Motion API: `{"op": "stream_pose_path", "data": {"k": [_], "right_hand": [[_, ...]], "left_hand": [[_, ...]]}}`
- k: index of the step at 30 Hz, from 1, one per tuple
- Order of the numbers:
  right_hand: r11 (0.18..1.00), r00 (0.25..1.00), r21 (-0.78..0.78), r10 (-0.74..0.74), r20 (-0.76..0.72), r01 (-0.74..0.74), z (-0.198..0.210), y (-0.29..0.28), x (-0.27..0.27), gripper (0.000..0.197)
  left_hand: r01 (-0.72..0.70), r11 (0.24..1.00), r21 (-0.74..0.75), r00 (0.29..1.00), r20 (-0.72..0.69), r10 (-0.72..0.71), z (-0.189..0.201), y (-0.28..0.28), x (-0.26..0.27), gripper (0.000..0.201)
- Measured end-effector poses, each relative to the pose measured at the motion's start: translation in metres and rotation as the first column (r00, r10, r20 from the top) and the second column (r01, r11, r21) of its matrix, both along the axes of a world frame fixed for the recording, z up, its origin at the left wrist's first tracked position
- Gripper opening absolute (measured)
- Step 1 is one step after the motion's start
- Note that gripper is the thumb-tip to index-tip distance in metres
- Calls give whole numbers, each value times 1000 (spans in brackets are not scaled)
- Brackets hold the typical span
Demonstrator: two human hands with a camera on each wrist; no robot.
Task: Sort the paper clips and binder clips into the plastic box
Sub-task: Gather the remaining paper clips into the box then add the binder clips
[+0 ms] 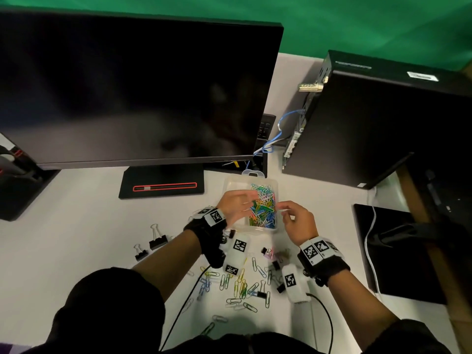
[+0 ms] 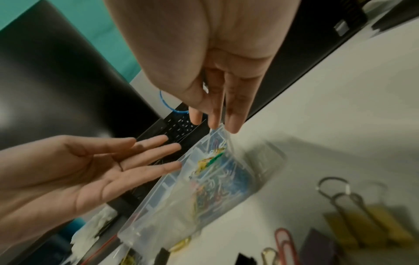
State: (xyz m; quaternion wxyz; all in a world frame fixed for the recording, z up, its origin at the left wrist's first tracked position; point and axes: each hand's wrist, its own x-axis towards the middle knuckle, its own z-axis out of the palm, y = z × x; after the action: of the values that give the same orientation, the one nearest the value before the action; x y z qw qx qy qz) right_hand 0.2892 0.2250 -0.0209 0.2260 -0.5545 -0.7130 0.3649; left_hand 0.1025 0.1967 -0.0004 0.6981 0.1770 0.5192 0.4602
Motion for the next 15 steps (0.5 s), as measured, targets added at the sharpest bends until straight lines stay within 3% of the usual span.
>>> {"op": "stream_pose_path", "data": {"k": [4, 8, 10, 12, 13, 15], "right_hand": [[968, 950, 61, 225, 217, -244, 3, -4, -17, 31], [897, 773, -55, 407, 487, -438, 3, 5, -33, 30], [877, 714, -64, 428, 554, -476, 5, 12, -37, 29], [882, 699, -79, 420, 579, -465, 8, 19, -41, 30], [888, 698, -84, 412, 586, -453, 9, 22, -42, 31], [893, 697, -81, 399, 596, -442, 10, 24, -43, 33]], "left_hand": [[-38, 995, 87, 978, -203, 55, 6, -24, -32, 24], [-41, 991, 124, 843, -528, 101, 4, -51, -68, 27], [4, 996, 92, 694, -717, 63, -4, -62, -86, 30], [109, 994, -23, 458, -886, -71, -12, -74, -100, 27], [168, 981, -96, 344, -927, -149, -16, -80, -105, 27], [282, 938, -201, 187, -948, -259, -26, -90, -110, 27]]}}
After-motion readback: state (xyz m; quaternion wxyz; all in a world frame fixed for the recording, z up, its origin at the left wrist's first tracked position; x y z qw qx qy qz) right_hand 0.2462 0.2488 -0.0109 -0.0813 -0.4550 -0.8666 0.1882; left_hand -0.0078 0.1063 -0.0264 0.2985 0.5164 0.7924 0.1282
